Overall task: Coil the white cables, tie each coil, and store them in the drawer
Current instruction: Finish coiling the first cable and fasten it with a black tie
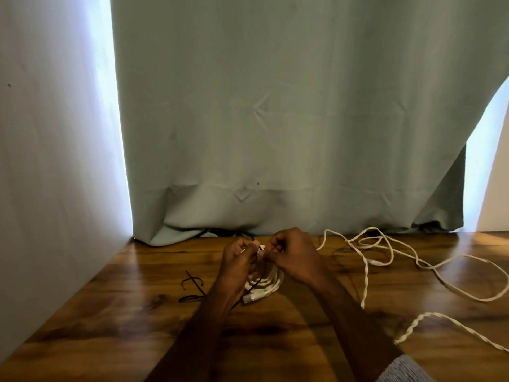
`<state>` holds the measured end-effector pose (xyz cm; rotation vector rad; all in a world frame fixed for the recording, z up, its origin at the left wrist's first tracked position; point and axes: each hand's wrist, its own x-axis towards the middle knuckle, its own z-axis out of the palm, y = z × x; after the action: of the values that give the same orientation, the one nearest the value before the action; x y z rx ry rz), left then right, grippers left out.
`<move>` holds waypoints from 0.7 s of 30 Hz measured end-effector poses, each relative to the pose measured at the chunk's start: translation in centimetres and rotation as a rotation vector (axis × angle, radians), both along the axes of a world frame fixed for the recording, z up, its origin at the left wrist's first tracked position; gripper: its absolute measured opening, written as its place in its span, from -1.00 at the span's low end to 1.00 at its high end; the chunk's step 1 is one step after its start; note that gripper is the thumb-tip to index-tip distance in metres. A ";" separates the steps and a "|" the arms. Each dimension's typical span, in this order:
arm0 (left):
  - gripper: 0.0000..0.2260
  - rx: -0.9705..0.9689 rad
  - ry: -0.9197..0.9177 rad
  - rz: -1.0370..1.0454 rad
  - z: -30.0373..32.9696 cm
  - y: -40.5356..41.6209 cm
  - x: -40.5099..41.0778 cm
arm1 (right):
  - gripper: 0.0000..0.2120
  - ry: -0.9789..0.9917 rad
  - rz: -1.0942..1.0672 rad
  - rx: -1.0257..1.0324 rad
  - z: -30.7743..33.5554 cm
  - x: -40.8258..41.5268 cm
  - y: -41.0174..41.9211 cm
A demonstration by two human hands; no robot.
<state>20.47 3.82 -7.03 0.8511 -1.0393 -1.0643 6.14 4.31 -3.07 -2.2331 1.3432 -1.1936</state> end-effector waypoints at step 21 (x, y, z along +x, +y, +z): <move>-0.82 0.004 -0.049 -0.003 -0.5 -0.3 -0.3 | -0.96 0.076 -0.056 0.154 0.1 0.9 0.4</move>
<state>20.22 3.50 -7.54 0.8830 -1.0804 -1.0525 7.02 4.69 -2.98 -2.1657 1.4817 -0.9953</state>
